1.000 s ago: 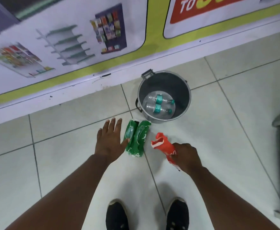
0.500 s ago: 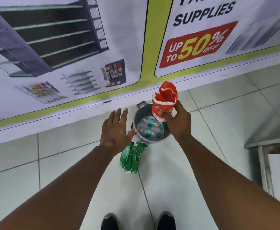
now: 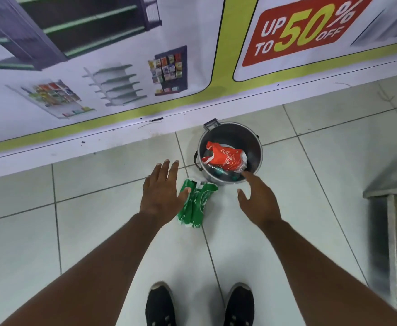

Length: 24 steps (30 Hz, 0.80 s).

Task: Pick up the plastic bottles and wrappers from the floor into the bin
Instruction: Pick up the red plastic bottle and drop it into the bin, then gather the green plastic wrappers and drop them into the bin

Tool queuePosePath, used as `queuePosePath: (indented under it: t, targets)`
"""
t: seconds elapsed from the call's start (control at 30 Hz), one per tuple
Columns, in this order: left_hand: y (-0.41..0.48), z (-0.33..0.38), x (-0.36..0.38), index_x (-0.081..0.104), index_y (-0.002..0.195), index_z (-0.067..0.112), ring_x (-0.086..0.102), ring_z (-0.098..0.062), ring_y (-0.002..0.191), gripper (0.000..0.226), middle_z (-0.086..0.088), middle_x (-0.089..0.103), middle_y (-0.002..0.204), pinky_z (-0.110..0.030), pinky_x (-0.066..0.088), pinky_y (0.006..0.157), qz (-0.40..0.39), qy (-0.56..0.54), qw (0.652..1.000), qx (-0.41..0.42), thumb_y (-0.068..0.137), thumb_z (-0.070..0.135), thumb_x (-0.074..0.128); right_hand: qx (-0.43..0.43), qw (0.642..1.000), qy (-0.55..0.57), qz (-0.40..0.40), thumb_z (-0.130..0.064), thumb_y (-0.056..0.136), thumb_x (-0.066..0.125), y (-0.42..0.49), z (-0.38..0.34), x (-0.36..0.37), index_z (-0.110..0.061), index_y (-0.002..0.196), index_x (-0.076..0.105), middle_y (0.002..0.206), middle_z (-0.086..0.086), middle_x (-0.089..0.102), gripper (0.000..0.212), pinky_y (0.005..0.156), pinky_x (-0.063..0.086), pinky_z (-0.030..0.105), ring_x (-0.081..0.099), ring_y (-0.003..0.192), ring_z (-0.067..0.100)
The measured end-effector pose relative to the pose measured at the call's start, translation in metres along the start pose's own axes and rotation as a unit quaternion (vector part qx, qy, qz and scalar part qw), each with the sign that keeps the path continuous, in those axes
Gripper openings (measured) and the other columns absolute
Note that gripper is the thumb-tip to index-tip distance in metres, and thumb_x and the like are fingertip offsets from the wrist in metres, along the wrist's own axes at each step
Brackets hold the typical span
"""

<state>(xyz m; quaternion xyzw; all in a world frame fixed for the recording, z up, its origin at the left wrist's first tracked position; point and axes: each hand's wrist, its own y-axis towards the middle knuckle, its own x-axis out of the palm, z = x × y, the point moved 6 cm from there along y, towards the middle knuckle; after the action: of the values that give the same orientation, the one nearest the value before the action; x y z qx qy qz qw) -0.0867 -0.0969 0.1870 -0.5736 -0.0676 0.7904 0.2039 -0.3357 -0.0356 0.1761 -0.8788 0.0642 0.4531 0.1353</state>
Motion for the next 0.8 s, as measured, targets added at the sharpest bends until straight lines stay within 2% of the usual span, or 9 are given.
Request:
queuePosePath:
  t: [0.07,0.17,0.27,0.37,0.47,0.57,0.63,0.7,0.8]
  targets:
    - [0.003,-0.013,0.014,0.007,0.154,0.024,0.003,-0.026,0.15,0.077,-0.006,0.009,0.164,-0.046,0.014,0.121,-0.003,0.003,1.0,0.002,0.094,0.054,0.045,-0.035,0.999,-0.035,-0.018,-0.017,0.086,0.065,-0.008,-0.008,0.031,-0.01,0.132,0.054,0.124,0.012,0.066,0.048,0.094,0.049,0.041,0.063,0.109,0.031]
    - [0.012,-0.032,0.034,0.006,0.154,0.024,0.003,-0.026,0.15,0.077,-0.006,0.009,0.164,-0.046,0.013,0.121,-0.007,0.017,1.0,0.012,0.094,0.055,0.044,-0.034,0.986,-0.118,-0.116,-0.027,0.089,0.059,-0.016,-0.009,0.089,-0.012,0.132,0.052,0.122,0.01,0.065,0.046,0.092,0.048,0.041,0.061,0.108,0.03]
    - [0.028,-0.062,0.062,0.006,0.154,0.024,0.003,-0.025,0.15,0.078,-0.006,0.01,0.164,-0.046,0.014,0.121,-0.011,0.02,1.0,-0.001,0.093,0.055,0.045,0.155,0.955,-0.122,-0.222,-0.051,0.086,0.057,-0.015,0.018,0.152,-0.013,0.128,0.046,0.126,0.008,0.059,0.058,0.095,0.046,0.042,0.055,0.116,0.03]
    - [0.044,-0.1,0.095,0.005,0.154,0.024,0.003,-0.026,0.15,0.078,-0.006,0.009,0.164,-0.046,0.016,0.12,-0.016,0.029,0.999,-0.015,0.093,0.056,0.043,0.319,0.919,-0.052,-0.225,-0.073,0.067,0.063,-0.005,0.036,0.217,-0.009,0.123,0.046,0.125,0.011,0.06,0.087,0.096,0.046,0.046,0.055,0.114,0.033]
    - [0.055,-0.136,0.126,0.003,0.154,0.024,0.003,-0.027,0.15,0.078,-0.006,0.008,0.164,-0.046,0.016,0.12,-0.028,0.053,0.998,-0.014,0.094,0.056,0.042,0.346,0.912,-0.068,-0.209,-0.08,0.06,0.064,0.017,0.039,0.279,-0.001,0.143,0.023,0.143,0.021,0.042,0.122,0.105,0.038,0.055,0.044,0.127,0.04]
    - [0.063,-0.165,0.152,0.001,0.154,0.023,0.003,-0.027,0.15,0.078,-0.007,0.006,0.164,-0.047,0.016,0.12,-0.032,0.078,0.996,-0.01,0.094,0.055,0.041,0.352,0.908,-0.105,-0.202,-0.077,0.066,0.064,0.041,0.04,0.326,0.005,0.147,0.004,0.154,0.027,0.023,0.13,0.111,0.024,0.063,0.028,0.137,0.046]
    - [0.068,-0.18,0.168,0.001,0.154,0.023,0.002,-0.027,0.15,0.078,-0.007,0.005,0.164,-0.048,0.016,0.12,-0.036,0.078,0.996,-0.021,0.094,0.056,0.04,0.33,0.913,-0.148,-0.19,-0.077,0.065,0.063,0.054,0.047,0.35,0.006,0.146,0.012,0.149,0.027,0.033,0.128,0.11,0.025,0.063,0.034,0.135,0.044]
    - [0.07,-0.188,0.181,0.001,0.153,0.023,0.001,-0.026,0.15,0.078,-0.006,0.004,0.164,-0.048,0.016,0.12,-0.039,0.077,0.996,-0.031,0.094,0.056,0.039,0.268,0.921,-0.225,-0.173,-0.072,0.068,0.063,0.061,0.049,0.364,0.006,0.142,0.027,0.137,0.024,0.051,0.114,0.107,0.03,0.058,0.048,0.124,0.041]
    - [0.065,-0.189,0.193,0.0,0.153,0.024,0.0,-0.026,0.15,0.078,-0.006,0.003,0.164,-0.049,0.016,0.12,-0.05,0.063,0.996,-0.04,0.095,0.056,0.04,0.161,0.931,-0.29,-0.151,-0.043,0.079,0.064,0.063,0.043,0.368,-0.007,0.12,0.055,0.112,0.012,0.067,0.055,0.1,0.034,0.05,0.059,0.105,0.033]
